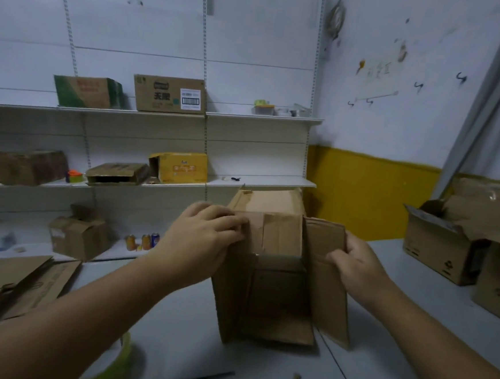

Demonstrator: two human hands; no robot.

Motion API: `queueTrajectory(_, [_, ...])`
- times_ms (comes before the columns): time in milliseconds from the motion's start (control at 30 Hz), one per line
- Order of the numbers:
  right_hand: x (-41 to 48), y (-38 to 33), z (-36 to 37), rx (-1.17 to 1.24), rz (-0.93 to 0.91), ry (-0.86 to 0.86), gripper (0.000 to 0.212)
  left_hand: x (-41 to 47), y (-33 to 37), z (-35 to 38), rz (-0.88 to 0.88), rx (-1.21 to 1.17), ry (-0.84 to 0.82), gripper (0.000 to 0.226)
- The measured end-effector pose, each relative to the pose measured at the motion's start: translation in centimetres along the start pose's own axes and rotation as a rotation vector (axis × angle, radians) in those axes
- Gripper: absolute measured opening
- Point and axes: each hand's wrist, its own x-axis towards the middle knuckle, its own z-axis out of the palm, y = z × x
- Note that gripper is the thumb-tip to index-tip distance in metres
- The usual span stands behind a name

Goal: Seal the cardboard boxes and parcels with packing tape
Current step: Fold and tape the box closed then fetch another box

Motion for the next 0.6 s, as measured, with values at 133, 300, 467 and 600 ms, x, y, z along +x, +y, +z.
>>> queueTrajectory(133, [0.3, 0.2, 1.5, -0.066, -0.05, 0.029, 0.033, 0.1, 5.1, -0.4, -0.057, 0.318, -0.409, 0.059])
queueTrajectory(300, [0.1, 1.1, 2.0, -0.083, -0.09, 0.1, 0.019, -1.6, 9.0, 4.6, -0.16, 0.248, -0.543, 0.101])
queueTrajectory(467, [0.0, 1.2, 2.0, -0.026, -0.093, 0.185, 0.014, -1.1, 9.2, 6.3, -0.141, 0.155, -0.499, 0.106])
queueTrajectory(600, [0.4, 0.6, 1.6, 0.003, -0.099, 0.232, 0.013, -1.0, 7.1, 7.3, -0.106, 0.107, -0.212, 0.093])
